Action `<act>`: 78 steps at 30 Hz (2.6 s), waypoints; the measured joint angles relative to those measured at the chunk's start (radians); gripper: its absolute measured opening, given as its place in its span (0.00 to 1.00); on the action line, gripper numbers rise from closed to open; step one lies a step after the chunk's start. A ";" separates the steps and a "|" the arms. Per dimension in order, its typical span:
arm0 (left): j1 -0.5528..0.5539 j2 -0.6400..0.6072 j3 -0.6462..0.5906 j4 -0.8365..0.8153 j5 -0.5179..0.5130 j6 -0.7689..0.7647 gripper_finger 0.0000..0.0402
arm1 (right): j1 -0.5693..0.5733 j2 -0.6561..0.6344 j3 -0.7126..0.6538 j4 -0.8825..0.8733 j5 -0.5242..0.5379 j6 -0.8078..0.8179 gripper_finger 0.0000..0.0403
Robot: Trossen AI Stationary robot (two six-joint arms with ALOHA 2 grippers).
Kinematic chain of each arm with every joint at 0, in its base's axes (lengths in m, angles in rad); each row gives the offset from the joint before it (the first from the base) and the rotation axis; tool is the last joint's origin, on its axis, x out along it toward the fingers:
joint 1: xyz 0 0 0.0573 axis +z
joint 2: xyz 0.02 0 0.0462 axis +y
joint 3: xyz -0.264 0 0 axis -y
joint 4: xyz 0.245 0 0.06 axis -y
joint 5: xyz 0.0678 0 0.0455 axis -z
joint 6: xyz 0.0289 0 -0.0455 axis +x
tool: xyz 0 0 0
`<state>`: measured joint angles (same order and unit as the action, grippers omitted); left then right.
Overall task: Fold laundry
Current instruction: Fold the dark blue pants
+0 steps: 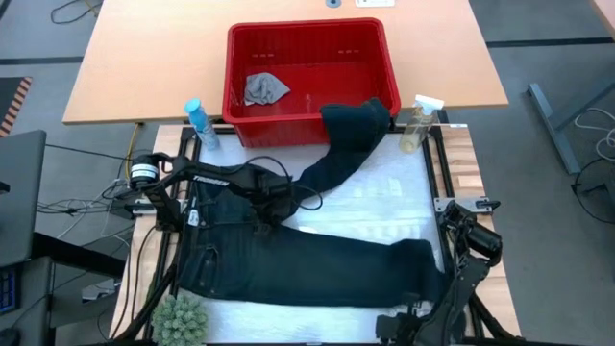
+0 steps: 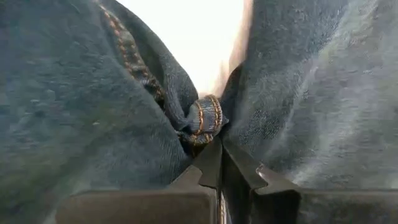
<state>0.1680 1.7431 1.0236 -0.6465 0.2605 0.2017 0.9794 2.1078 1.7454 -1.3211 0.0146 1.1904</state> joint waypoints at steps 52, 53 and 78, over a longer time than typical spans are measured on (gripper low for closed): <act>-0.261 0.010 0.184 0.193 0.327 -0.091 0.00 | 0.085 -0.155 0.060 -0.253 -0.256 0.616 0.48; -0.261 0.010 0.167 0.208 0.327 -0.102 0.00 | 0.084 -0.154 0.052 -0.249 -0.255 0.615 0.44; -0.259 0.010 0.020 0.302 0.300 -0.103 0.00 | -0.096 -0.159 0.013 -0.249 -0.276 0.285 0.03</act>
<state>-0.0914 1.7535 1.0439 -0.3441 0.5600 0.0992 0.8837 1.9491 1.7581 -1.5705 -0.2611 1.4752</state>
